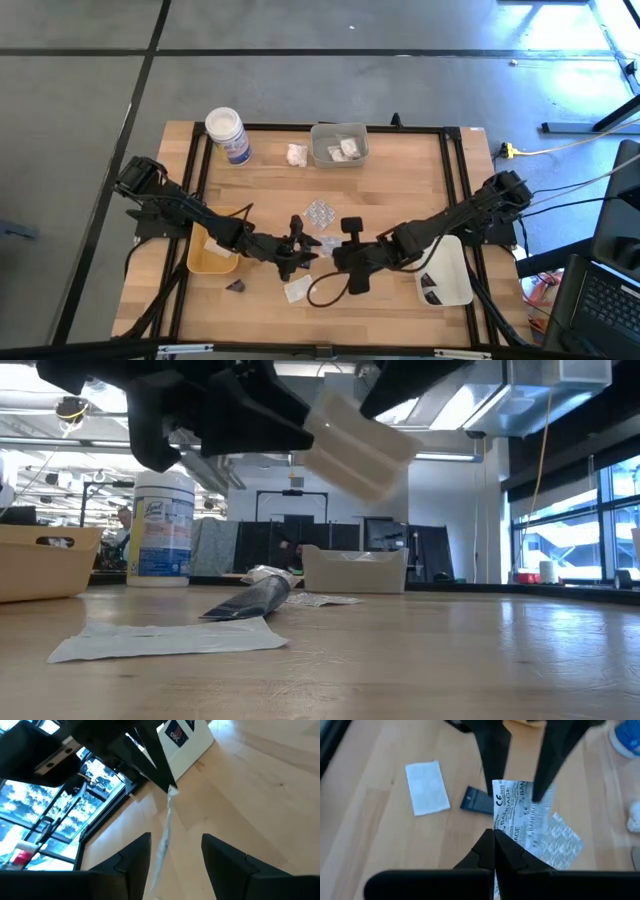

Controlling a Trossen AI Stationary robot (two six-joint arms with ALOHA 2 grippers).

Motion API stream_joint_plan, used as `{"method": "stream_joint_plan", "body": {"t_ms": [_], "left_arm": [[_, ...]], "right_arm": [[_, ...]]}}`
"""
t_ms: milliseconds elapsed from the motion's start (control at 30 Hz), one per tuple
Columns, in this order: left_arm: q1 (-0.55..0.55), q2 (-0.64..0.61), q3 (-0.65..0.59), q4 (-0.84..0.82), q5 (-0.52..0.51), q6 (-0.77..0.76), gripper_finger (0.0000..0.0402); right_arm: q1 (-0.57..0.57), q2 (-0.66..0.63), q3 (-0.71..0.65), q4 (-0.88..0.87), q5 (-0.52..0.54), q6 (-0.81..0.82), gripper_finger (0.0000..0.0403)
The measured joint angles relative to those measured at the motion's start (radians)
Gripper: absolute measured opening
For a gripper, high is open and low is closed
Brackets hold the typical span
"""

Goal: Pick & Place Travel size toiletries
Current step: Put the white bandage pack into the yellow bin

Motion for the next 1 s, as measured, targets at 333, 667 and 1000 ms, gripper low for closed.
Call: {"method": "stream_joint_plan", "body": {"t_ms": [333, 667, 1000], "left_arm": [[0.0, 0.0, 0.0, 0.001, -0.039, 0.024, 0.0143], [0.0, 0.0, 0.0, 0.008, -0.063, 0.024, 0.003], [-0.007, -0.001, 0.0, 0.002, -0.138, 0.024, 0.0003]], "right_arm": [[-0.01, 0.0, 0.0, 0.04, -0.003, -0.037, 0.0], [-0.023, 0.0, 0.0, 0.04, -0.003, -0.039, 0.0], [-0.021, -0.018, 0.0, 0.027, -0.048, 0.024, 0.0032]]}}
